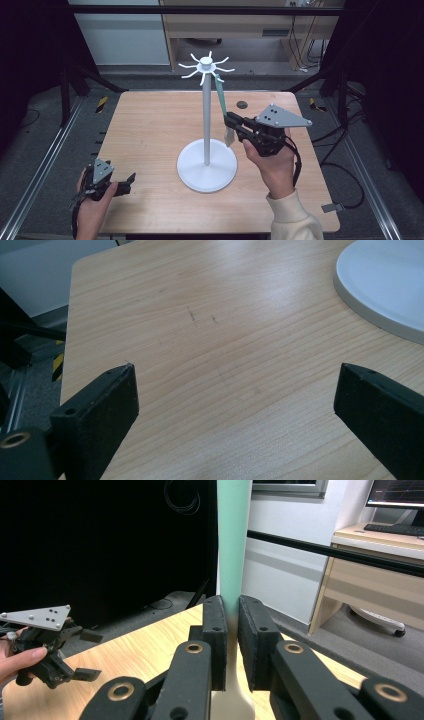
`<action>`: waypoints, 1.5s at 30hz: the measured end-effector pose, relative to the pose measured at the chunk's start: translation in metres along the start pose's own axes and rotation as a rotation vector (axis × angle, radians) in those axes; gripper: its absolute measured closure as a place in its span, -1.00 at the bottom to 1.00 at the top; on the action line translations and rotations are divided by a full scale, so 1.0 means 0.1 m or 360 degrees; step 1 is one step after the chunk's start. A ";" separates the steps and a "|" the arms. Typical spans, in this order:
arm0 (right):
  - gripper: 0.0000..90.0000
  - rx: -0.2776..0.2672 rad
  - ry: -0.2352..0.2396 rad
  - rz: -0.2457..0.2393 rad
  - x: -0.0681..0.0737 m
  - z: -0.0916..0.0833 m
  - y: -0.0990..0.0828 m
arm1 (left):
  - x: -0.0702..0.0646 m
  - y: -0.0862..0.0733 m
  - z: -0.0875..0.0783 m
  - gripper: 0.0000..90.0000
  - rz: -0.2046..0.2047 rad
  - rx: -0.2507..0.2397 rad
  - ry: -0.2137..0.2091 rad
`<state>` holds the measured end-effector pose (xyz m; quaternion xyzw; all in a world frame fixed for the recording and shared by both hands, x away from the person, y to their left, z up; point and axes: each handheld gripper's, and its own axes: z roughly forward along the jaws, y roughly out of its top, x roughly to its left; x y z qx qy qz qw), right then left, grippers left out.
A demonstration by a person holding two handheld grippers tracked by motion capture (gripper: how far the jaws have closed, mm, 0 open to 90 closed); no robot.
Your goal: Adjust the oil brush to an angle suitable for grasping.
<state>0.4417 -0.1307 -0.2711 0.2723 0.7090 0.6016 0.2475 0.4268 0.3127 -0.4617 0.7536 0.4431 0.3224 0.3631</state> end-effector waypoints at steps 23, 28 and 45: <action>0.75 -0.0013 -0.0021 0.0006 -0.02 0.01 -0.01 | 0.00 0.00 0.00 -0.92 -0.0005 -0.0004 -0.0005; 0.57 0.0024 -0.0128 0.0038 -0.13 -0.05 -0.11 | 0.00 0.01 0.00 -0.92 -0.0013 -0.0010 -0.0013; -0.50 0.0220 -0.0631 0.0190 -0.72 -0.16 -0.60 | -0.01 0.02 0.01 -0.92 -0.0009 -0.0021 -0.0032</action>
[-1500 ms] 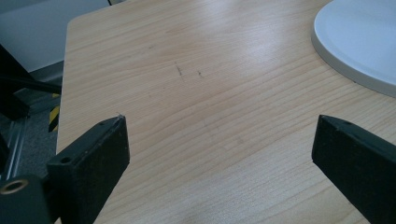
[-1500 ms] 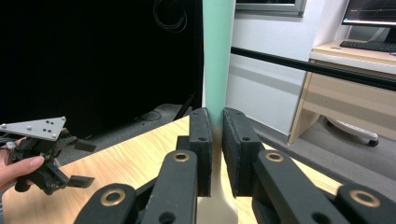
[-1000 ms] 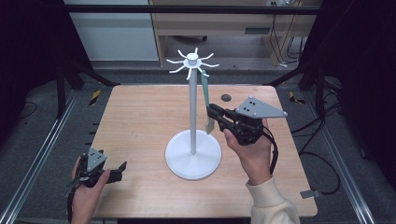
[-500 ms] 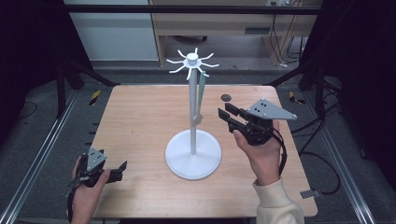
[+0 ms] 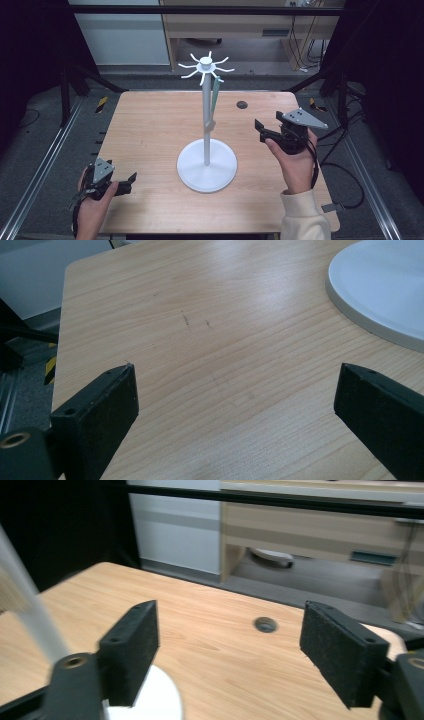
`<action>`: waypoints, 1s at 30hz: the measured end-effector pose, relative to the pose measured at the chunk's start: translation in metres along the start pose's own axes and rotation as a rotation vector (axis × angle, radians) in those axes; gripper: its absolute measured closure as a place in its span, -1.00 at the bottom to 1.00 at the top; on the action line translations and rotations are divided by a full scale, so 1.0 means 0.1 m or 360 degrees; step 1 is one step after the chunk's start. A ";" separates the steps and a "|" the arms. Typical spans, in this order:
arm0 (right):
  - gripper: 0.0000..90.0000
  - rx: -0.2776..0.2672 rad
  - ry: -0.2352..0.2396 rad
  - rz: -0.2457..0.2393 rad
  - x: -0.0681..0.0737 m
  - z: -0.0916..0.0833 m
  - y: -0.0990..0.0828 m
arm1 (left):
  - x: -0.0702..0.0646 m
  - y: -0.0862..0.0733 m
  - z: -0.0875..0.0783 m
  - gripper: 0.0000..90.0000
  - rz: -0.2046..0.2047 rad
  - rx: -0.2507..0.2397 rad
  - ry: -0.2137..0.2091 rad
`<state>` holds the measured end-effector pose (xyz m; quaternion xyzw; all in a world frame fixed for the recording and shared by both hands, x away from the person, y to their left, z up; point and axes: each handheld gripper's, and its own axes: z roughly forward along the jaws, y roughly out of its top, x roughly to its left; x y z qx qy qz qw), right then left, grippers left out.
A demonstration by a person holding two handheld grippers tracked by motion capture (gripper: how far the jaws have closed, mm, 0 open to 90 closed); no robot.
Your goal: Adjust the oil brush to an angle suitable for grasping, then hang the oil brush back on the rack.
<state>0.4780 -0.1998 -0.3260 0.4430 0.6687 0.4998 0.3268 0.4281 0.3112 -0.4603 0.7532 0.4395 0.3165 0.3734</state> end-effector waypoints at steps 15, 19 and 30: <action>-0.79 0.0005 -0.0146 0.0003 -0.32 0.06 -0.27 | 0.01 0.01 -0.01 -0.92 0.0005 -0.0005 0.0005; -0.79 0.0055 -0.0192 0.0004 -0.38 0.13 -0.40 | 0.01 0.01 -0.01 -0.92 0.0014 -0.0003 0.0011; -0.78 0.0207 -0.0249 0.0000 -0.44 0.29 -0.62 | 0.04 0.00 -0.03 -0.92 0.0009 -0.0004 0.0035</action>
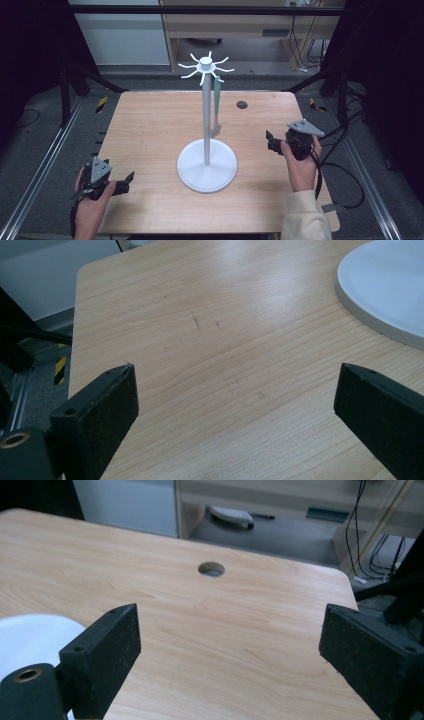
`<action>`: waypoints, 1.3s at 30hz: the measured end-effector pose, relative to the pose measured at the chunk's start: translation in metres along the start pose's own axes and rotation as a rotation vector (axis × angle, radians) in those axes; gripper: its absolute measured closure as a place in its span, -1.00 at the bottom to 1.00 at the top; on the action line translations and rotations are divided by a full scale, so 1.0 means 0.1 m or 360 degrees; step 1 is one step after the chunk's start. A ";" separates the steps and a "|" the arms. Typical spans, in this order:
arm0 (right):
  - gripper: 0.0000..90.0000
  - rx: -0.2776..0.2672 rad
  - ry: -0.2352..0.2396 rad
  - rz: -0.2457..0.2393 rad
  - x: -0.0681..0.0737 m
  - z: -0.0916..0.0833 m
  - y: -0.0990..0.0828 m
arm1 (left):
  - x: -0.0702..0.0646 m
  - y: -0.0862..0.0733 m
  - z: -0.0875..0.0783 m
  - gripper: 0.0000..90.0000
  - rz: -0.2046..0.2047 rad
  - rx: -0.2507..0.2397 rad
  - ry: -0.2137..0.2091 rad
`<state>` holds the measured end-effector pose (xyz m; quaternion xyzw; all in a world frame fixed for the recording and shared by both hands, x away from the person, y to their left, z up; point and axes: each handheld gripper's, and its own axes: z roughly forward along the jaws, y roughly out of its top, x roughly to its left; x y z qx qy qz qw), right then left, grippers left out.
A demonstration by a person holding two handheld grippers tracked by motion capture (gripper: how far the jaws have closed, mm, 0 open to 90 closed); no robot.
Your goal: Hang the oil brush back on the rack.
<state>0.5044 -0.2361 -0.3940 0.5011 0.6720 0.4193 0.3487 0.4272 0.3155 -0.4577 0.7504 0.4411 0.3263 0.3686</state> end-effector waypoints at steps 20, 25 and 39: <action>-0.78 -0.0006 -0.0078 0.0047 -0.13 0.19 -0.29 | -0.02 0.01 0.01 -0.92 0.0019 0.0000 -0.0012; -0.78 0.0069 -0.0087 0.0036 -0.14 0.28 -0.38 | -0.03 0.01 0.01 -0.92 0.0023 0.0000 -0.0015; -0.78 0.0211 0.0031 0.0004 -0.05 0.46 -0.52 | -0.05 0.01 0.02 -0.92 0.0042 0.0004 -0.0022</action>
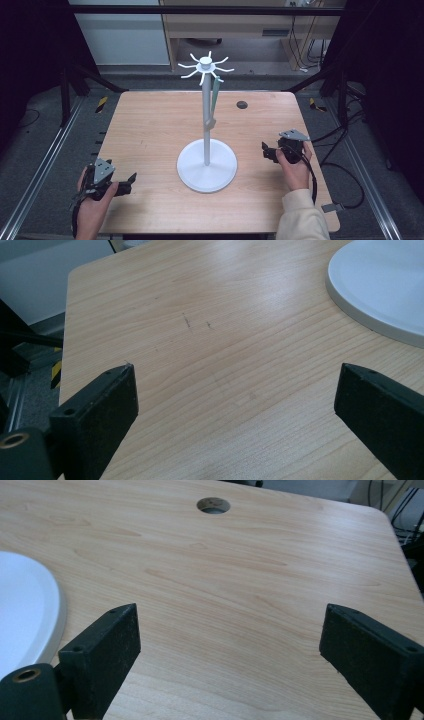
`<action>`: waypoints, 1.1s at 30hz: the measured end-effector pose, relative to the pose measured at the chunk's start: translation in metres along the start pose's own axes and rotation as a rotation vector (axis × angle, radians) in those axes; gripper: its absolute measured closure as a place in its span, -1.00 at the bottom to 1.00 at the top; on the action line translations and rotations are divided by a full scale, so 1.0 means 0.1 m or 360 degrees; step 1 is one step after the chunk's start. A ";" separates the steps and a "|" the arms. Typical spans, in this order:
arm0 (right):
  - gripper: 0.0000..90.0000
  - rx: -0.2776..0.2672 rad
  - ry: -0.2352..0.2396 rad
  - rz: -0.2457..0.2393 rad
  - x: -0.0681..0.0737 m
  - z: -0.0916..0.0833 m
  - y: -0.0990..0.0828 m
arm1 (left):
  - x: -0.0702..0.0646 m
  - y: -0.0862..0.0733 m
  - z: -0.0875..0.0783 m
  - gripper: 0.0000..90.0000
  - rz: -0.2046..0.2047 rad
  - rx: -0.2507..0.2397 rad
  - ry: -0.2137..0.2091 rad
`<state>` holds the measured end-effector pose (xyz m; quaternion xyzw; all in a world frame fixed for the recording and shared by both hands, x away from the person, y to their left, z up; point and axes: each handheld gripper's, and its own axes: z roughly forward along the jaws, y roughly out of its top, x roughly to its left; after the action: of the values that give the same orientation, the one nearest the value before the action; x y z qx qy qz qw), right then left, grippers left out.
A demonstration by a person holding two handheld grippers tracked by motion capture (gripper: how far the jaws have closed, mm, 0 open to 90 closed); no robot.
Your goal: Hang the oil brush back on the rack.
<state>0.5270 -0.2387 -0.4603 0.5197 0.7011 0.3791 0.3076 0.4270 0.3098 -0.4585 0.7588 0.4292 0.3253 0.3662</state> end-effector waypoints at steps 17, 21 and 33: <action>-0.78 0.0059 0.0164 -0.0071 0.20 0.15 -0.07 | -0.02 0.00 0.01 -0.92 0.0013 0.0008 -0.0012; -0.78 0.0031 0.0203 -0.0058 0.23 0.16 -0.08 | -0.03 0.00 0.02 -0.92 0.0014 0.0011 -0.0017; -0.79 -0.0058 0.0247 -0.0130 0.33 0.22 -0.14 | -0.04 0.00 0.02 -0.92 0.0021 0.0016 -0.0025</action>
<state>0.5289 -0.2049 -0.4852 0.4541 0.7364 0.4181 0.2768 0.4274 0.3057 -0.4603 0.7660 0.4228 0.3197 0.3637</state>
